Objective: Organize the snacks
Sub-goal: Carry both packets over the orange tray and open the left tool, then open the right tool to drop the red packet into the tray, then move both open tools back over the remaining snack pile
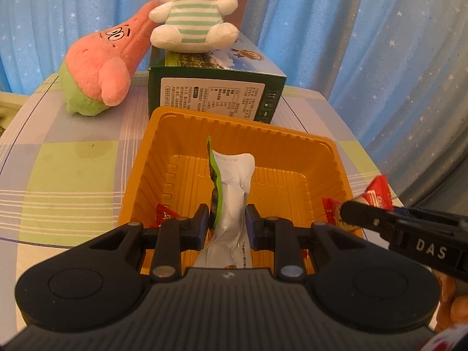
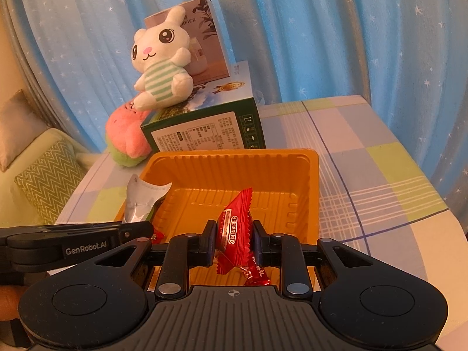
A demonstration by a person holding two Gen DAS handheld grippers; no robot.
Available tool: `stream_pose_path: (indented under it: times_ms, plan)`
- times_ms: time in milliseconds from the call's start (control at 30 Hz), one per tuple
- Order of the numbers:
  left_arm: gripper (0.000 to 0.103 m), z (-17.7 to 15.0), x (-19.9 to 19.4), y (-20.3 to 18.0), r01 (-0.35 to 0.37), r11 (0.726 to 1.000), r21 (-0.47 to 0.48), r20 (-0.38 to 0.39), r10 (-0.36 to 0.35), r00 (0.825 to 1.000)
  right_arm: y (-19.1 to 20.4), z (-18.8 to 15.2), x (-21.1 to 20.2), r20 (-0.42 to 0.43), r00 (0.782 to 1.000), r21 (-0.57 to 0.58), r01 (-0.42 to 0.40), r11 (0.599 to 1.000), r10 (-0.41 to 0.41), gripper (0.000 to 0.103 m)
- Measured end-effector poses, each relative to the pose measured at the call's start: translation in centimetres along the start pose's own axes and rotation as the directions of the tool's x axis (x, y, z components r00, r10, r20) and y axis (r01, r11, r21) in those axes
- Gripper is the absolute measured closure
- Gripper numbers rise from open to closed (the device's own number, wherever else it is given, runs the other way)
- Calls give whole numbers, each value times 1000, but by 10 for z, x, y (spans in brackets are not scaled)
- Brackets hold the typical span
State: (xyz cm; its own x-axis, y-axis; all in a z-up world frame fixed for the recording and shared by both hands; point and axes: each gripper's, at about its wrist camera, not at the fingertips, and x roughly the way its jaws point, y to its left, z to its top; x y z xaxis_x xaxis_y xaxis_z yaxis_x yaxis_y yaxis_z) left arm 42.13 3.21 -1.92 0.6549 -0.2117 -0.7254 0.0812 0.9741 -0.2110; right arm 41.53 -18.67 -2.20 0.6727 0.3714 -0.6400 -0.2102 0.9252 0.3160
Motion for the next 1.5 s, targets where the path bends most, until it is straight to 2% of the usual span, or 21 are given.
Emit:
stream_pose_path:
  times_ms: [67,200,567,700,767,833,867,1067,1133,1267,1433,1500]
  plan:
    - [79,0,2,1,1,1000,-16,15,-1,1000,-1,0,0,-1,1000,2,1,1000,-1,78]
    - [72,-4,-1,1,7,1000,-2,42,-7,999,-3,0,0,-2,1000,5,1,1000,-1,78]
    - [71,-12,-21,9,16,1000,-20,57,-15,998,-1,0,2,-6,1000,10,-1,1000,1,78]
    - [71,-16,-28,11,25,999,-32,67,-23,997,3,3,5,6,999,16,-39,999,39,77]
    - [71,-19,-32,12,29,999,-33,65,-26,998,3,5,7,0,998,33,-64,997,64,73]
    - [69,-22,-37,11,20,999,-28,57,-19,998,1,4,3,21,998,60,-64,996,63,40]
    - [69,-25,-41,10,10,1000,-18,58,-9,998,0,3,0,36,998,71,-60,996,57,35]
    - [66,-48,-65,2,10,1000,-5,64,-10,998,-9,-7,-22,29,999,99,-22,995,19,34]
    - [61,-57,-75,-2,11,1000,-4,64,-11,998,-13,-15,-36,29,1000,110,-13,994,10,35]
    - [58,-75,-101,-11,17,1000,-13,66,-16,998,-18,-35,-68,29,1000,128,7,992,-11,34]
    - [45,-95,-135,-23,15,999,-32,76,-13,997,-18,-67,-110,19,1000,145,20,989,-23,34]
    - [44,-106,-149,-28,11,1000,-28,81,-8,997,-16,-80,-127,16,999,146,25,989,-28,34]
